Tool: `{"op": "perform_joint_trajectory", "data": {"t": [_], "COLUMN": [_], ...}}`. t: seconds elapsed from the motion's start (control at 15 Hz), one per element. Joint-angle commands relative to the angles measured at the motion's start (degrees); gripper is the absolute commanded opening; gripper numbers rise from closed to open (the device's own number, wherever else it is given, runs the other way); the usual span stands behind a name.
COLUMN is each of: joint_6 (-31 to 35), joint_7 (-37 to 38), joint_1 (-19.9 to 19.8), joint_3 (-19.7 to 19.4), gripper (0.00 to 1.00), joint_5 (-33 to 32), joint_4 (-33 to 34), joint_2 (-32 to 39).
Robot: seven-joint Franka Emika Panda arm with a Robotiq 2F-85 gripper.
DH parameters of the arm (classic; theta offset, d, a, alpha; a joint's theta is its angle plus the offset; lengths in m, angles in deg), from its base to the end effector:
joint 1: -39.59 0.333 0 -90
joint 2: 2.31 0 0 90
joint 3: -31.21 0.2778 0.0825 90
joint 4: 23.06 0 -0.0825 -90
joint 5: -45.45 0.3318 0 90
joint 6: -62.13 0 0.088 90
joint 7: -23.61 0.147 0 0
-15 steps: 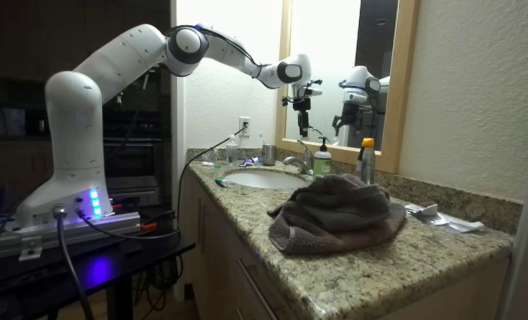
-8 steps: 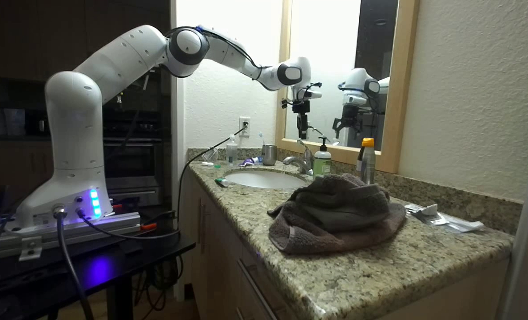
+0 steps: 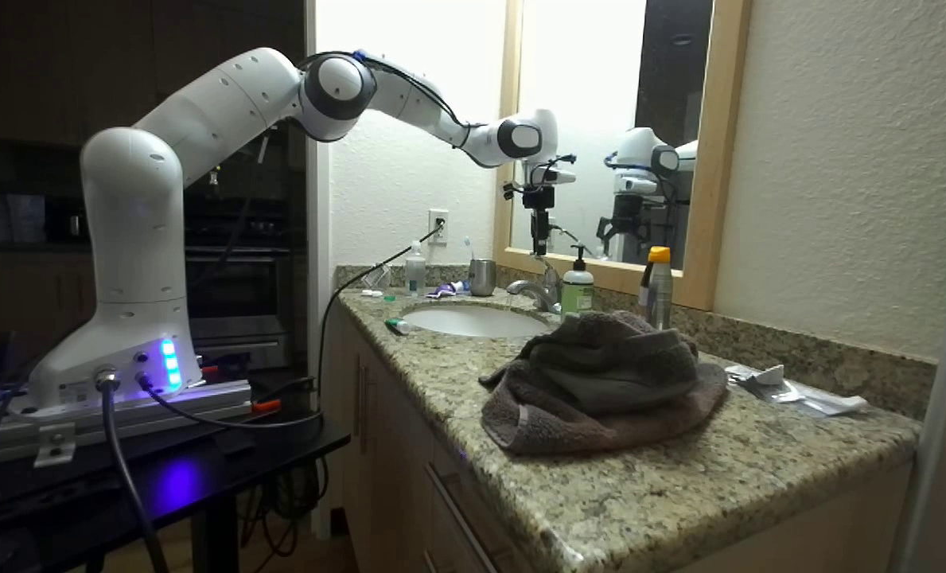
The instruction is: Close the tap
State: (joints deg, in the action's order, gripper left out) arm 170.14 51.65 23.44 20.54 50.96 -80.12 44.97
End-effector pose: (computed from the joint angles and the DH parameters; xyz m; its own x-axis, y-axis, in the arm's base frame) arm 0.6455 -0.2694 0.3227 0.6038 -0.7924 0.0861 -0.7955 -0.6059 0.0029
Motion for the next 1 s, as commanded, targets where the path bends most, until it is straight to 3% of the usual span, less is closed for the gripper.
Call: {"op": "perform_joint_trajectory", "data": {"t": [0.0, 0.4, 0.93], "joint_6": [-7.6, -20.8, -14.4], "joint_7": [-0.2, 0.0, -5.0], "joint_1": [-0.4, -1.2, -0.8], "joint_3": [0.2, 0.3, 2.5], "gripper": [1.00, 1.00, 1.00], "joint_5": [0.1, 0.7, 3.0], "joint_4": [1.1, 2.6, 0.9], "joint_2": [1.1, 2.5, -1.5]}}
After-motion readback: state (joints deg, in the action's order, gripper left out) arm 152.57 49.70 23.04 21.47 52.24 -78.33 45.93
